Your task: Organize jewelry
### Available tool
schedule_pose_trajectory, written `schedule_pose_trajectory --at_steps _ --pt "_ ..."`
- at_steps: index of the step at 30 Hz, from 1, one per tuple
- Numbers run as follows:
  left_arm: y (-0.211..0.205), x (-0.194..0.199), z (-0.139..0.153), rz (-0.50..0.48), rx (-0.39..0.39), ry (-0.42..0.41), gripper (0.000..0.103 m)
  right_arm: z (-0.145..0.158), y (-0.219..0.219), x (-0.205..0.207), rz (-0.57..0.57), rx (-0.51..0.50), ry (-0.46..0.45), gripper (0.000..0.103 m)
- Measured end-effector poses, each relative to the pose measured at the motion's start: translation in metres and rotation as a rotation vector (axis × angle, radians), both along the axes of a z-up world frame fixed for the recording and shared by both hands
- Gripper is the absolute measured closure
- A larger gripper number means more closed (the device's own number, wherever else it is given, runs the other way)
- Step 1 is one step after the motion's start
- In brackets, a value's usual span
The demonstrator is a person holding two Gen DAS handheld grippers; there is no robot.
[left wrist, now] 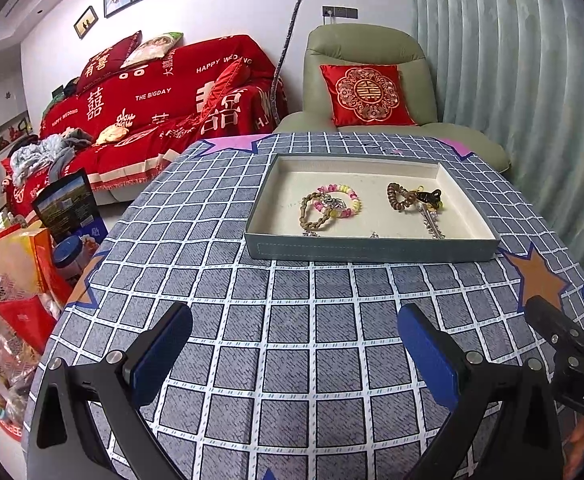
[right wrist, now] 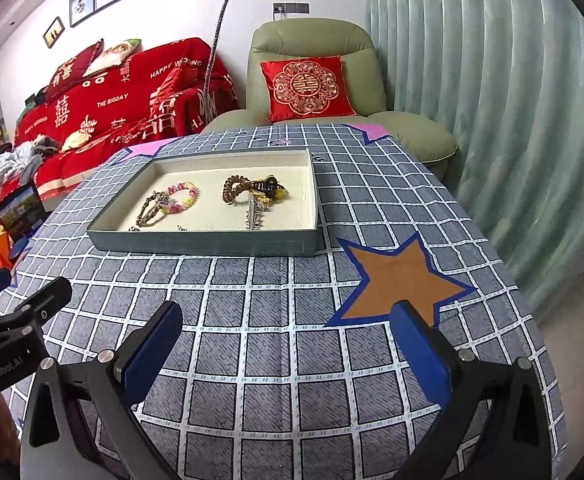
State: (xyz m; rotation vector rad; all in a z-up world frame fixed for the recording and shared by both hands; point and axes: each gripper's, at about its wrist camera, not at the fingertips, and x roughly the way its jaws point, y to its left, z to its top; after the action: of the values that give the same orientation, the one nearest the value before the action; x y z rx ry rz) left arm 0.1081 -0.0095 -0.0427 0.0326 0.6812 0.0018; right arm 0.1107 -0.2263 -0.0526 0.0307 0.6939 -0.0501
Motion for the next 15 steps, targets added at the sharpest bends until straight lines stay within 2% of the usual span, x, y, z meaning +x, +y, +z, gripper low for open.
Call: schedule_pose_trajectory --at_steps 15 --pt "0.0006 -0.0039 0.0017 0.005 -0.005 0.000 0.000 0.0026 0.0012 -0.0035 0.000 -0.008 -0.006 0.000"
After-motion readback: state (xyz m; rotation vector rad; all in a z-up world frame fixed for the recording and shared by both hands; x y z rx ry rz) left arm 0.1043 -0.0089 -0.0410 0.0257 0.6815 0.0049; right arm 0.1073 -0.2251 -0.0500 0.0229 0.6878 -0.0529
